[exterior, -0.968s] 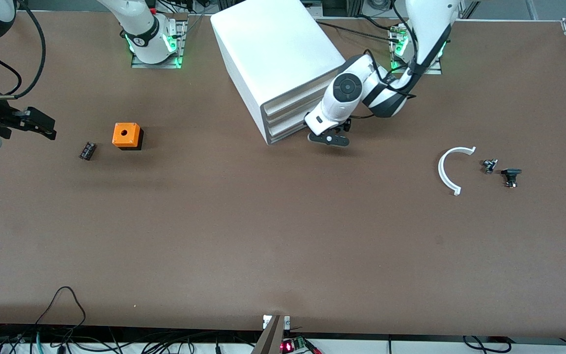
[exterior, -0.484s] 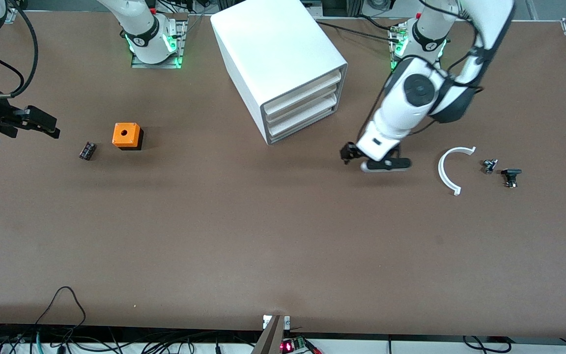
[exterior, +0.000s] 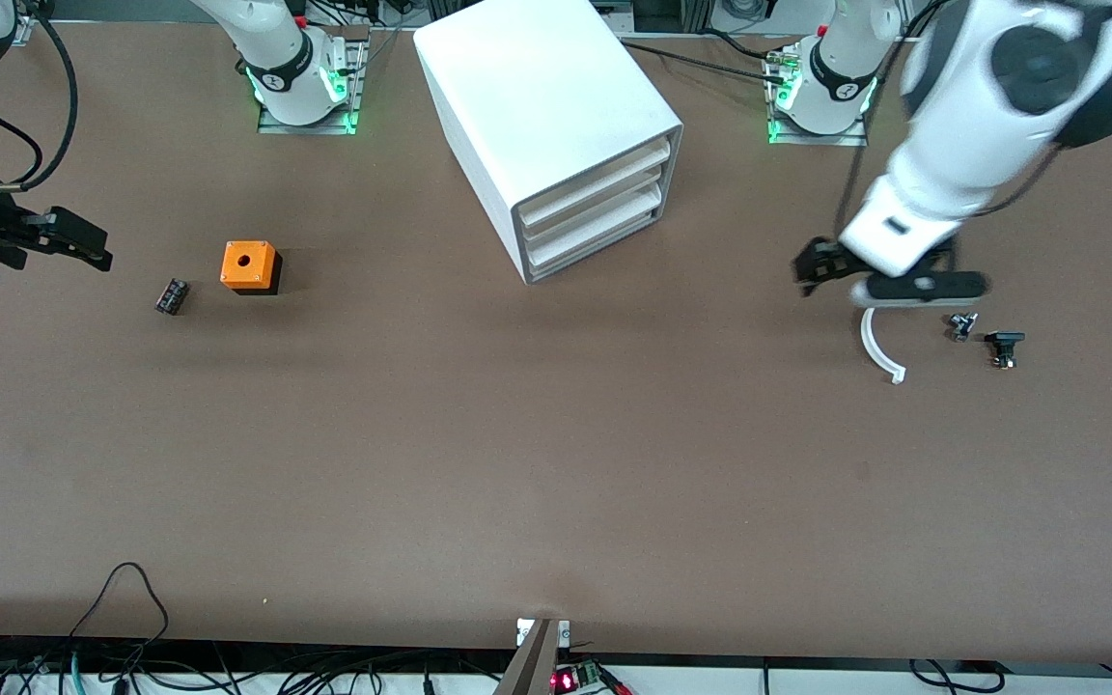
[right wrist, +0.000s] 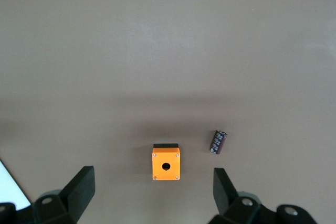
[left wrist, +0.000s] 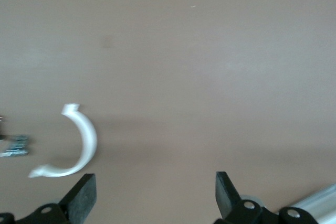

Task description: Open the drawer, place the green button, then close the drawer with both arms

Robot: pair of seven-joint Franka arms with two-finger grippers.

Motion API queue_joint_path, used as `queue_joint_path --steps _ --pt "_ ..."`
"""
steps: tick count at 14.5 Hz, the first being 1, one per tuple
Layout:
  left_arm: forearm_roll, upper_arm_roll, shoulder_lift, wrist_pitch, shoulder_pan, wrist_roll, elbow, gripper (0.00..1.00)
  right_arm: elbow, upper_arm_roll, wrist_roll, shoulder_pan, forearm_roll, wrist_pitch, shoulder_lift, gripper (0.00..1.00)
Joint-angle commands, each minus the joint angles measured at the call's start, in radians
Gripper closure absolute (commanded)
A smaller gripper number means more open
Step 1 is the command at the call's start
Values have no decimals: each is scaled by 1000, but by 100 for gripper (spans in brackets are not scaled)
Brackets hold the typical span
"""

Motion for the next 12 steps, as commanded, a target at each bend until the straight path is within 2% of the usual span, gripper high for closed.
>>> queue_joint_path --steps 1,3,6,12 --pt "12 110 -12 -171 -8 191 120 0 13 4 -13 -4 -10 -24 -3 0" --pt "14 173 -25 -243 -15 283 175 0 13 4 -12 -6 -8 -30 -3 0" --pt "14 242 -49 -288 -16 351 194 0 13 4 -12 -6 -5 -34 -2 0" --pt "0 233 -45 -288 -16 400 201 0 13 6 -1 -4 -5 -34 0 0"
